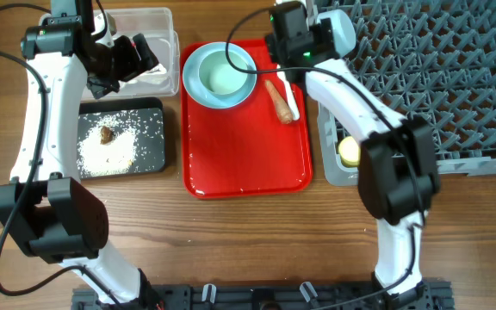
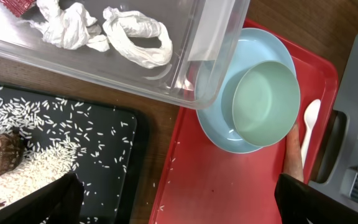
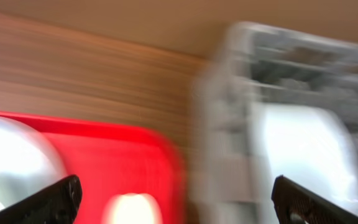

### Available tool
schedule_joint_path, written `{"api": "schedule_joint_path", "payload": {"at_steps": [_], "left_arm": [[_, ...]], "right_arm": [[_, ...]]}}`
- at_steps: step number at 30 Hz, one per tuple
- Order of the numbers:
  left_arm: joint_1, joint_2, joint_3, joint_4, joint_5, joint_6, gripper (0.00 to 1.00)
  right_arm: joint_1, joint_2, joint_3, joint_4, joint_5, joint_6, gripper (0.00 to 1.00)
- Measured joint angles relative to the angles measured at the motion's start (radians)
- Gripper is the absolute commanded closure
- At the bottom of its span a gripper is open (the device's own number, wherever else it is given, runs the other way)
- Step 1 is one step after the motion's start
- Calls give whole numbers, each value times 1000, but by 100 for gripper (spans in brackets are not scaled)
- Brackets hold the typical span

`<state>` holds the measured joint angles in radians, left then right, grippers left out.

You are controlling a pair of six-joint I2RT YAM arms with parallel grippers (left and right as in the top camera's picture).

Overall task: Sort waste into correct bins and load items into the dishwasher rack
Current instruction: 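Place the small bowl into the dish rack with the right gripper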

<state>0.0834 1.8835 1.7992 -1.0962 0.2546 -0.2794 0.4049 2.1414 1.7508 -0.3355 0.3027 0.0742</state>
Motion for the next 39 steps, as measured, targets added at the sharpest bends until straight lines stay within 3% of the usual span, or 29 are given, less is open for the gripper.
{"api": "schedule_joint_path", "payload": {"at_steps": [3,7,12,16,19,21,30,33,39], "left_arm": [[0,0,0,0,0,0,0],[0,0,0,0,0,0,0],[0,0,0,0,0,0,0],[0,0,0,0,0,0,0],[0,0,0,0,0,0,0],[0,0,0,0,0,0,0],[0,0,0,0,0,0,0],[0,0,0,0,0,0,0],[0,0,0,0,0,0,0]], "right_arm": [[-1,-61,8,-1,-338,238,2],[34,-46,12,-94,-452,447,5],[131,61,12,-139,-331,517,28],[126,123,12,-124,-298,555,62],[124,135,12,-105,-294,580,83],[124,135,12,-105,-294,595,92],[122,135,12,-128,-295,606,96],[93,117,11,-140,-304,544,96],[-19,-187,11,-204,-312,304,96]]}}
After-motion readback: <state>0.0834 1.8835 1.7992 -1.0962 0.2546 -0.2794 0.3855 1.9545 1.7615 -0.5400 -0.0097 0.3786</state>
